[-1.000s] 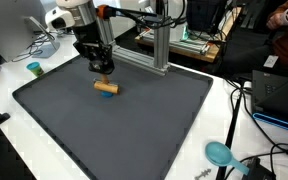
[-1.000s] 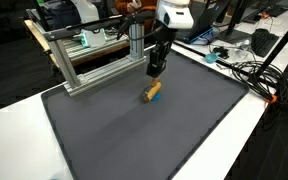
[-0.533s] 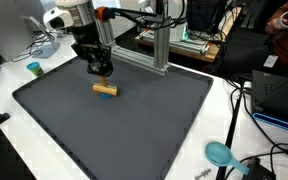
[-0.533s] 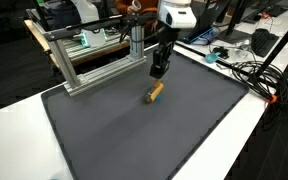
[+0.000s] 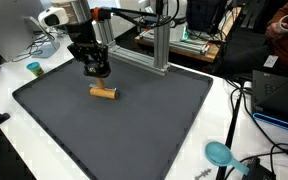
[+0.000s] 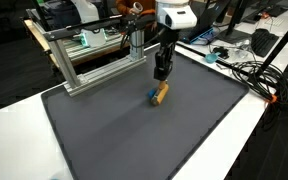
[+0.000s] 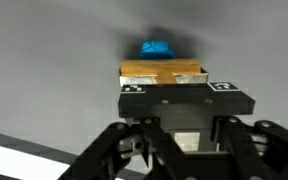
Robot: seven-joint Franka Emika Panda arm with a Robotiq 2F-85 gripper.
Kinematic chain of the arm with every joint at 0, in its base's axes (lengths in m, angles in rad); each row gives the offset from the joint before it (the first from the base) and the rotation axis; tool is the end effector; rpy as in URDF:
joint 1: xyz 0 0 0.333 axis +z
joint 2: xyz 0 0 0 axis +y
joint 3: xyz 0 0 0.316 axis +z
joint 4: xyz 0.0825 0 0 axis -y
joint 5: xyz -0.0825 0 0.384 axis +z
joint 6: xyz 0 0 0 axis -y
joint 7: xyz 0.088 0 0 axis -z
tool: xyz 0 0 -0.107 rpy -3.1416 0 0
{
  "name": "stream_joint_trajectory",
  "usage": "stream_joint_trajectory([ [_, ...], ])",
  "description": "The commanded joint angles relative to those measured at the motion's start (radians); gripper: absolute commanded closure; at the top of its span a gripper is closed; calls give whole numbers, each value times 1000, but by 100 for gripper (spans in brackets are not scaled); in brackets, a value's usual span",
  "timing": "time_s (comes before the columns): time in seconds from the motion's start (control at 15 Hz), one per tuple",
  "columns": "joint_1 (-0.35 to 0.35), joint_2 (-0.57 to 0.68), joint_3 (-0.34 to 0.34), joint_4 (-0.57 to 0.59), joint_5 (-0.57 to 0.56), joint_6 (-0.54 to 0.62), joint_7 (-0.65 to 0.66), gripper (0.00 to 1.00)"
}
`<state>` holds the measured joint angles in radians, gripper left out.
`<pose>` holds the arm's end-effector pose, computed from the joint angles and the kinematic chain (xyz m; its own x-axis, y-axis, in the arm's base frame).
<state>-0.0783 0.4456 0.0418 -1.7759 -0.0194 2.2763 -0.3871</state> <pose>0.6593 -0.0269 0.3138 0.9351 0.3506 0.0521 0.3501 -0.9365 0.0185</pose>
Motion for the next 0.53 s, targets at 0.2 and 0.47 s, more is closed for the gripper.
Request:
stream_joint_trajectory([
  [0.2,-24,59,39,30,62,68,-50,77],
  [0.47,-5,-41,29,-13,27,84,-22,77],
])
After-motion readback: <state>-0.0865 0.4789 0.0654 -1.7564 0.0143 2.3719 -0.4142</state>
